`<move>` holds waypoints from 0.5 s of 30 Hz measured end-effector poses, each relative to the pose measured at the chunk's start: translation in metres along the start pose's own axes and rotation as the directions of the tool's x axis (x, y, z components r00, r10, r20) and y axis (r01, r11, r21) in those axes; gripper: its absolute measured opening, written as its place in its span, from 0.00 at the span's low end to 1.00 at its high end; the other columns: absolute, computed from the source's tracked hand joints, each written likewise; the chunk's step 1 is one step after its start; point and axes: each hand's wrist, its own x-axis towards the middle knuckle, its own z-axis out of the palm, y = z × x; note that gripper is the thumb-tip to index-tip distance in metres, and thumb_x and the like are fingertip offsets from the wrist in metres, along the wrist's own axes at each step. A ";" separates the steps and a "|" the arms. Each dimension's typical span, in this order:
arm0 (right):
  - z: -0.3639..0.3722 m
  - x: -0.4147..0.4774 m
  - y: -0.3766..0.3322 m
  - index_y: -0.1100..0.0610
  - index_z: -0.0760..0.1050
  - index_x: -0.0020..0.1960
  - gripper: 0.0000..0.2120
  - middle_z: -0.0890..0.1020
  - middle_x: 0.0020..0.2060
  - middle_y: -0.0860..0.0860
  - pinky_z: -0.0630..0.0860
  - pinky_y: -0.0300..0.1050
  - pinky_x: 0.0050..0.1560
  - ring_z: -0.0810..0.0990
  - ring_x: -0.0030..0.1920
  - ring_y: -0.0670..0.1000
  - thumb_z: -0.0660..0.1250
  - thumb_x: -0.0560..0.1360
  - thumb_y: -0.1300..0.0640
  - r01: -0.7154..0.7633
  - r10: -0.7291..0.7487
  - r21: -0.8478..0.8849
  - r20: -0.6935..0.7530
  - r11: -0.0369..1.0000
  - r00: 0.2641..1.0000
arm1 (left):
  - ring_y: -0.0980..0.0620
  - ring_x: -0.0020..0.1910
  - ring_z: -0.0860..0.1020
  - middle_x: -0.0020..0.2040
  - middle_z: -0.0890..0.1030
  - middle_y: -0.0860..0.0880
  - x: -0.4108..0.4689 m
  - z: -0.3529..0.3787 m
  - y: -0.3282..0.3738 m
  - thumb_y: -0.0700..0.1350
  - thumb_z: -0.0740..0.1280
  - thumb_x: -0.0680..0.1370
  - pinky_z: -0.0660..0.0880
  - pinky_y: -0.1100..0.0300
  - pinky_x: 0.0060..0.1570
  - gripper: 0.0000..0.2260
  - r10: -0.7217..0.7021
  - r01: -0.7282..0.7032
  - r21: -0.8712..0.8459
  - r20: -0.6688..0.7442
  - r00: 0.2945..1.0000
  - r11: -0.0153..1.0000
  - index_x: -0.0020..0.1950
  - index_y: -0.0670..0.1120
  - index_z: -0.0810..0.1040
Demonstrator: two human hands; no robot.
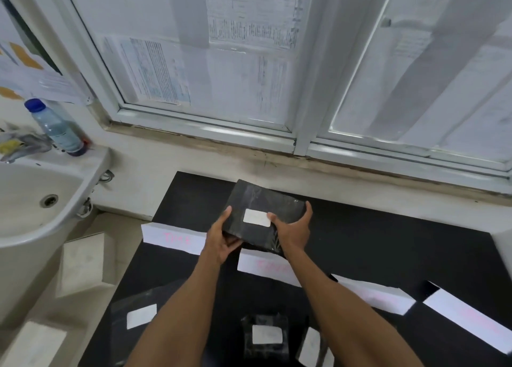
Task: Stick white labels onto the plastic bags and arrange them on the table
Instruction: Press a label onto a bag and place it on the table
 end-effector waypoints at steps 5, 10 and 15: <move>0.020 0.029 -0.004 0.47 0.54 0.75 0.45 0.69 0.69 0.53 0.73 0.51 0.64 0.71 0.67 0.56 0.77 0.67 0.49 0.130 -0.128 -0.036 0.065 0.991 0.990 | 0.47 0.49 0.80 0.51 0.81 0.44 0.035 -0.004 0.029 0.54 0.78 0.66 0.81 0.53 0.46 0.20 0.188 -0.145 0.403 -0.069 0.980 0.904 0.50 0.44 0.77; 0.041 0.049 -0.010 0.50 0.56 0.76 0.33 0.69 0.69 0.52 0.71 0.40 0.58 0.71 0.66 0.53 0.68 0.76 0.51 0.113 -0.108 -0.027 0.155 0.993 0.982 | 0.49 0.49 0.81 0.50 0.82 0.49 0.065 -0.006 0.031 0.64 0.79 0.57 0.80 0.51 0.51 0.34 0.336 -0.192 0.608 -0.131 0.933 0.770 0.55 0.46 0.77; 0.042 0.079 0.008 0.55 0.64 0.72 0.21 0.72 0.67 0.57 0.69 0.51 0.64 0.71 0.66 0.57 0.58 0.80 0.51 0.002 -0.011 -0.177 -0.055 0.984 0.998 | 0.47 0.48 0.81 0.49 0.82 0.49 0.076 -0.022 0.029 0.62 0.74 0.67 0.78 0.47 0.53 0.24 0.396 -0.189 0.545 -0.290 0.871 0.817 0.53 0.46 0.79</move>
